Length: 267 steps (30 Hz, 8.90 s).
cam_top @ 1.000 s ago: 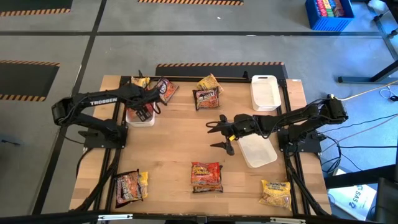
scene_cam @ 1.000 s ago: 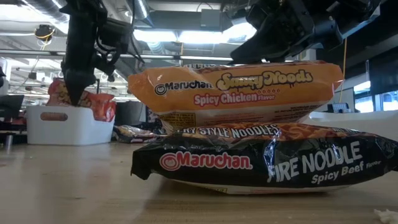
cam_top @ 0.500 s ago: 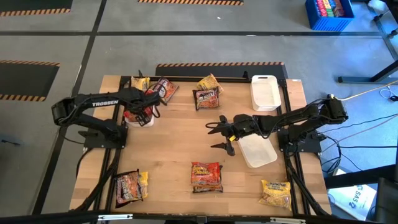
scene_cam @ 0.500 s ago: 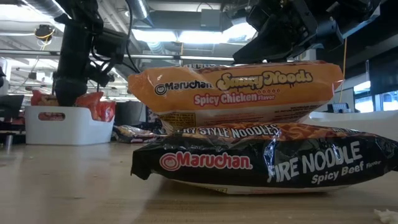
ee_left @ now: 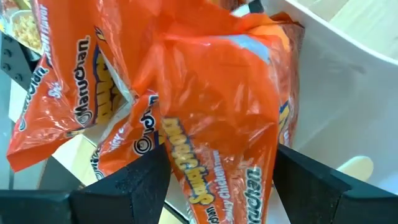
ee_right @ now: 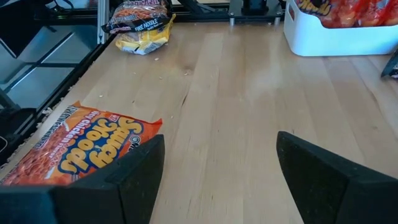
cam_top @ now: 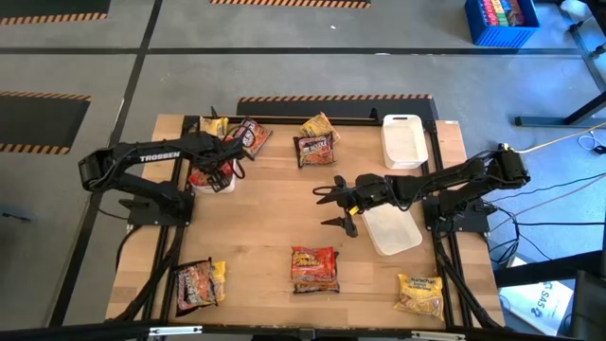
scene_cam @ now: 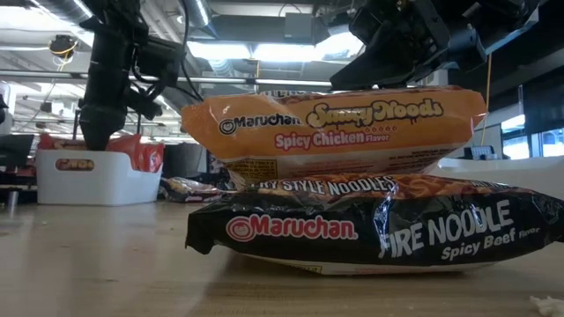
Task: Sort Maruchan noodles
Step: Put the right orange noodle into the left white bin, then put the orange noodle into the left white bin
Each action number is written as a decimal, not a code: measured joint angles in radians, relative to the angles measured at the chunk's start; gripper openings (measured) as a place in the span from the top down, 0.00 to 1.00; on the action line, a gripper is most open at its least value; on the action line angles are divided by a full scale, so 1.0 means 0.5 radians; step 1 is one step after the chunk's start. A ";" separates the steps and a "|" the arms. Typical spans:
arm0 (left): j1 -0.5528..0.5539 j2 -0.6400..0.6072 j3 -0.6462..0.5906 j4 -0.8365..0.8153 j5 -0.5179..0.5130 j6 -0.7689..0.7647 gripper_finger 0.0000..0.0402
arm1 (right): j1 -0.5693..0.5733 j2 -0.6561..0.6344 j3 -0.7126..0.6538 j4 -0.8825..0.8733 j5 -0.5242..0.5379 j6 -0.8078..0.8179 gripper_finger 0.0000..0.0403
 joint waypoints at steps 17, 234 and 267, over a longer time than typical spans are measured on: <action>-0.018 -0.138 0.207 -0.064 -0.064 0.051 0.36 | 0.000 0.000 0.000 -0.002 -0.001 0.000 0.29; -1.585 0.555 0.141 2.571 0.628 -0.548 0.72 | 0.755 0.503 0.604 -0.094 0.885 0.230 0.42; -0.765 -0.481 0.520 -0.393 0.105 -0.260 0.72 | 0.343 0.066 0.159 -0.388 0.382 0.047 0.33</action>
